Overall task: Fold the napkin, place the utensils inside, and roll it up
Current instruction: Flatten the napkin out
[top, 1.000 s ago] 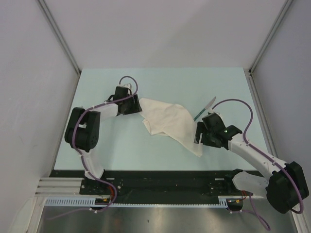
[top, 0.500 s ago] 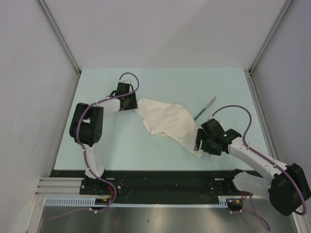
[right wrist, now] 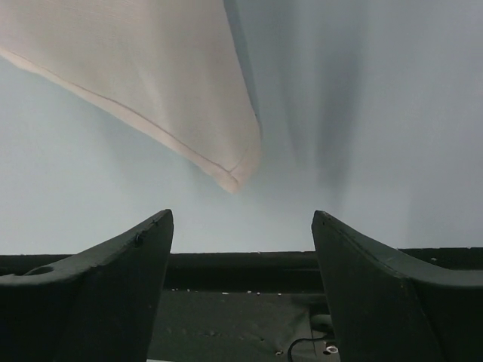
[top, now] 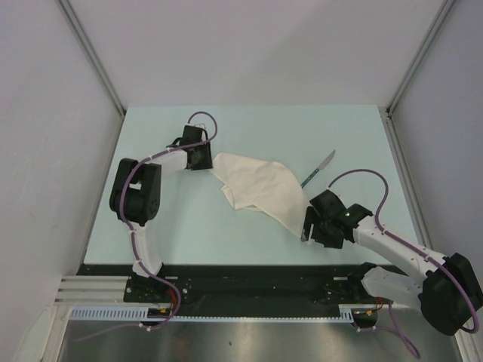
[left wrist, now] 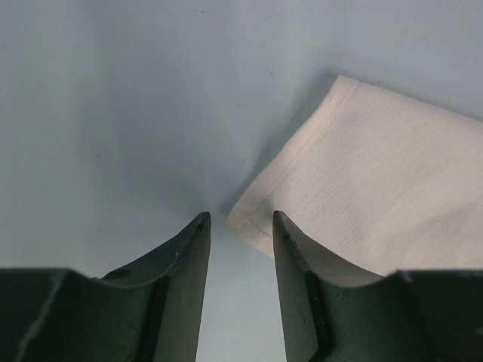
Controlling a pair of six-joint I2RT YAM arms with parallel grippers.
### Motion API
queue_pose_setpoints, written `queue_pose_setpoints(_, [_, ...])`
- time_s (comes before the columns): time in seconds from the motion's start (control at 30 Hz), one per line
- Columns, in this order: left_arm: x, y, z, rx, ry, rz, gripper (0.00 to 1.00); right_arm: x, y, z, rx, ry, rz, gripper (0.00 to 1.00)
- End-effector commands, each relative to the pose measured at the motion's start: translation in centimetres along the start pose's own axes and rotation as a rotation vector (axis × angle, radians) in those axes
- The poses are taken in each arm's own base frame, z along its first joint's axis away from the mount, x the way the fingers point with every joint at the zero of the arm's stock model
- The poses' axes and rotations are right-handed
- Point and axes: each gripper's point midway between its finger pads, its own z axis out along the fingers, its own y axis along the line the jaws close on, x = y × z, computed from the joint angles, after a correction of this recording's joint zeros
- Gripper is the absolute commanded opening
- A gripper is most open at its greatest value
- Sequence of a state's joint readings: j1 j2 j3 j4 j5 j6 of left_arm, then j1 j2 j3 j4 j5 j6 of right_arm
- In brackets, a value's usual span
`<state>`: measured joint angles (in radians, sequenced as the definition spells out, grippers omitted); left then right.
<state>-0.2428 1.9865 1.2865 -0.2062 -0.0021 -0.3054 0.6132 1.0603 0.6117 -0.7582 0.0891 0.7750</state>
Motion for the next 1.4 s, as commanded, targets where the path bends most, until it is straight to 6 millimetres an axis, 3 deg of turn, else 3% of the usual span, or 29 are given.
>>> queue_pose_setpoints(0.0, [0.5,-0.7,0.3,0.022,0.049,0.045,0.44,1.3,-0.9,0.3,0.038,0.038,0.033,0.78])
queue_pose_setpoints(0.1, [0.5,-0.7,0.3,0.022,0.052,0.051,0.4,1.5,-0.8,0.8,0.033,0.049,0.029,0.72])
queue_pose_setpoints(0.3, [0.5,-1.0,0.5,0.027,0.08,0.083,0.27,0.2,-0.6,1.7,0.074,0.02,0.012,0.67])
queue_pose_setpoints(0.4, [0.5,-1.1,0.5,0.033,0.084,0.09,0.18,-0.2,-0.3,2.3,0.071,0.015,0.016,0.64])
queue_pose_setpoints(0.43, [0.5,-1.1,0.5,0.034,0.086,0.09,0.08,-0.3,-0.2,2.6,0.071,0.018,0.017,0.61])
queue_pose_setpoints(0.5, [0.6,-1.1,0.6,0.034,0.086,0.095,0.0,-0.5,-0.3,2.9,0.071,0.02,0.025,0.59])
queue_pose_setpoints(0.7, [0.6,-1.3,0.5,0.046,0.085,0.095,0.0,-1.6,0.1,3.1,0.049,-0.006,0.049,0.55])
queue_pose_setpoints(0.77, [0.8,-1.3,0.6,0.048,0.088,0.091,0.0,-2.0,0.2,3.2,0.043,-0.013,0.055,0.5])
queue_pose_setpoints(1.0, [0.7,-1.3,0.0,0.046,0.075,0.084,0.0,-0.9,0.2,3.6,0.037,0.043,0.041,0.34])
queue_pose_setpoints(1.1, [1.1,-1.1,-0.4,0.039,0.071,0.073,0.0,-0.7,-0.4,3.5,0.053,0.047,0.033,0.21])
queue_pose_setpoints(1.2, [1.4,-1.0,-1.5,0.038,0.049,0.054,0.0,-1.1,-1.2,3.2,0.079,0.035,0.037,0.02])
queue_pose_setpoints(1.27, [1.5,-1.0,-2.6,0.047,0.023,0.03,0.0,-1.4,-1.5,3.0,0.086,0.027,0.03,0.0])
queue_pose_setpoints(1.3, [1.8,-1.2,-2.9,0.057,0.02,0.02,0.02,-1.5,-1.9,2.9,0.096,0.023,0.035,0.0])
queue_pose_setpoints(1.37, [2.3,-1.6,-3.5,0.088,0.015,-0.008,0.21,-1.6,-2.2,2.9,0.106,0.021,0.026,0.0])
